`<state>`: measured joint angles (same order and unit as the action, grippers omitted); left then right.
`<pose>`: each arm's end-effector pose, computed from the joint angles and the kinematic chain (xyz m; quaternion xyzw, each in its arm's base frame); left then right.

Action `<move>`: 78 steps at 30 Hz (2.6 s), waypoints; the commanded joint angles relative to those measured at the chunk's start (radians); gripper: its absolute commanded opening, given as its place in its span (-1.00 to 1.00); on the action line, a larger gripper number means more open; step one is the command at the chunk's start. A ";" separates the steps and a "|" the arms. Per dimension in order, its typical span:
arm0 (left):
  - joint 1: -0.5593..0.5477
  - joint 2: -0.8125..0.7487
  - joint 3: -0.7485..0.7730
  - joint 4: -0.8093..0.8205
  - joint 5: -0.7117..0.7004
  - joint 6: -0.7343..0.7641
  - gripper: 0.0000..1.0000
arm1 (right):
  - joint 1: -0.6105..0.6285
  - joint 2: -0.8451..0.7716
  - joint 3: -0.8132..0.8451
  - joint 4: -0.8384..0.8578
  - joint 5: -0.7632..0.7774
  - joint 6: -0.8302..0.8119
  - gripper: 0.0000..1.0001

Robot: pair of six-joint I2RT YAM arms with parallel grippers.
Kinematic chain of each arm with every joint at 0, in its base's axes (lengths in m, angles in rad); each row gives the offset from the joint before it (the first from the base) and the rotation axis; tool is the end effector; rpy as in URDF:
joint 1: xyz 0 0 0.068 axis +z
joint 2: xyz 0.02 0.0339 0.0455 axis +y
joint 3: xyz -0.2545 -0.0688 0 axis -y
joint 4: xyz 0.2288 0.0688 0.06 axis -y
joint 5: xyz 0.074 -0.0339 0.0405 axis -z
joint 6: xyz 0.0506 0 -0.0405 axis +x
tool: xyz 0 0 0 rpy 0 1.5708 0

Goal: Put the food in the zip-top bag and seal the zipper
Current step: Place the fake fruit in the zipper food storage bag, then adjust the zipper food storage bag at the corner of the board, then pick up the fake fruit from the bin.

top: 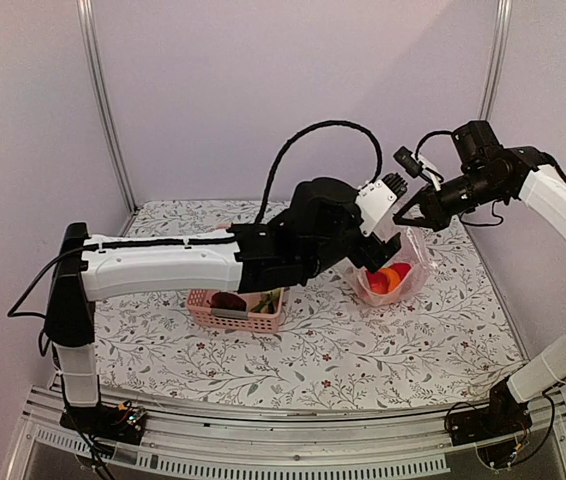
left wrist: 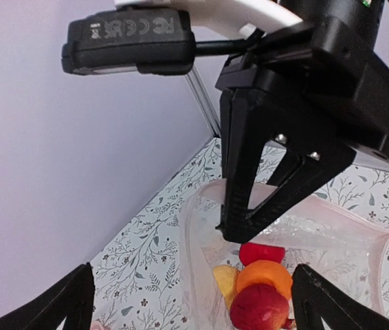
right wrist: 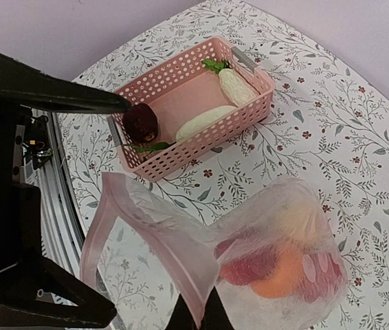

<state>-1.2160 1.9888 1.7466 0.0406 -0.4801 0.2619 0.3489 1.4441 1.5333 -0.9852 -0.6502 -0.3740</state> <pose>0.1874 -0.4385 0.3257 0.3957 0.6575 -0.1184 0.6302 0.2543 0.1251 0.3569 -0.4151 0.7990 0.2974 0.3174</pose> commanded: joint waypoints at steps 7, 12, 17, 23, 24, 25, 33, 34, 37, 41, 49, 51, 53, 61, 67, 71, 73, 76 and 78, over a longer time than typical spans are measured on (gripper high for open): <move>-0.012 -0.274 -0.247 0.101 0.020 -0.175 0.95 | -0.051 0.052 0.082 0.040 0.085 0.056 -1.00; -0.005 -0.351 -0.393 0.094 0.027 -0.259 0.91 | -0.187 0.074 0.203 0.117 0.121 0.116 -1.00; 0.009 -0.392 -0.537 0.051 0.028 -0.381 0.89 | -0.185 0.076 0.167 0.158 0.258 0.106 -1.00; 0.015 -0.402 -0.608 -0.030 0.014 -0.453 0.88 | -0.184 0.049 0.101 0.184 0.346 0.061 -1.00; 0.017 -0.400 -0.608 -0.037 0.011 -0.461 0.87 | -0.184 0.042 0.092 0.189 0.357 0.060 -1.00; 0.019 -0.399 -0.606 -0.074 0.010 -0.466 0.87 | -0.184 0.039 0.086 0.192 0.367 0.060 -1.00; 0.075 -0.383 -0.572 -0.218 0.029 -0.541 0.87 | -0.185 0.016 -0.009 0.237 0.394 0.053 -1.00; 0.082 -0.385 -0.572 -0.240 0.029 -0.544 0.87 | -0.186 0.013 -0.027 0.245 0.390 0.055 -1.00; 0.112 -0.411 -0.579 -0.313 0.020 -0.558 0.87 | -0.185 0.001 -0.076 0.264 0.330 0.051 -1.00; 0.180 -0.482 -0.619 -0.397 0.039 -0.564 0.87 | -0.184 -0.022 -0.111 0.284 0.212 0.039 -1.00; 0.396 -0.584 -0.671 -0.564 0.256 -0.523 0.85 | -0.186 -0.035 -0.174 0.358 0.024 0.030 -1.00; 0.454 -0.579 -0.680 -0.584 0.340 -0.527 0.82 | -0.185 -0.026 -0.183 0.362 0.008 0.032 -1.00; 0.497 -0.561 -0.682 -0.603 0.405 -0.534 0.79 | -0.186 -0.022 -0.191 0.364 -0.001 0.032 -1.00; 0.541 -0.405 -0.636 -0.658 0.491 -0.605 0.83 | -0.185 -0.049 -0.209 0.367 -0.020 0.036 -1.00; 0.541 -0.319 -0.615 -0.648 0.487 -0.636 0.82 | -0.186 -0.065 -0.218 0.366 -0.019 0.038 -1.00; 0.540 -0.274 -0.605 -0.659 0.489 -0.652 0.80 | -0.185 -0.067 -0.207 0.356 -0.014 0.038 -1.00; 0.540 -0.247 -0.592 -0.660 0.494 -0.653 0.79 | -0.185 -0.070 -0.202 0.353 -0.012 0.037 -1.00; 0.541 -0.195 -0.563 -0.664 0.484 -0.643 0.77 | -0.185 -0.073 -0.202 0.352 -0.012 0.037 -1.00; 0.541 -0.161 -0.534 -0.682 0.451 -0.632 0.72 | -0.186 -0.071 -0.202 0.348 -0.012 0.038 -1.00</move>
<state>-0.6849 1.7634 1.1625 -0.6018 -0.0067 -0.3759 0.1631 1.3998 1.3262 -0.6384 -0.6468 -0.3374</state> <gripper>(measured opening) 0.880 0.006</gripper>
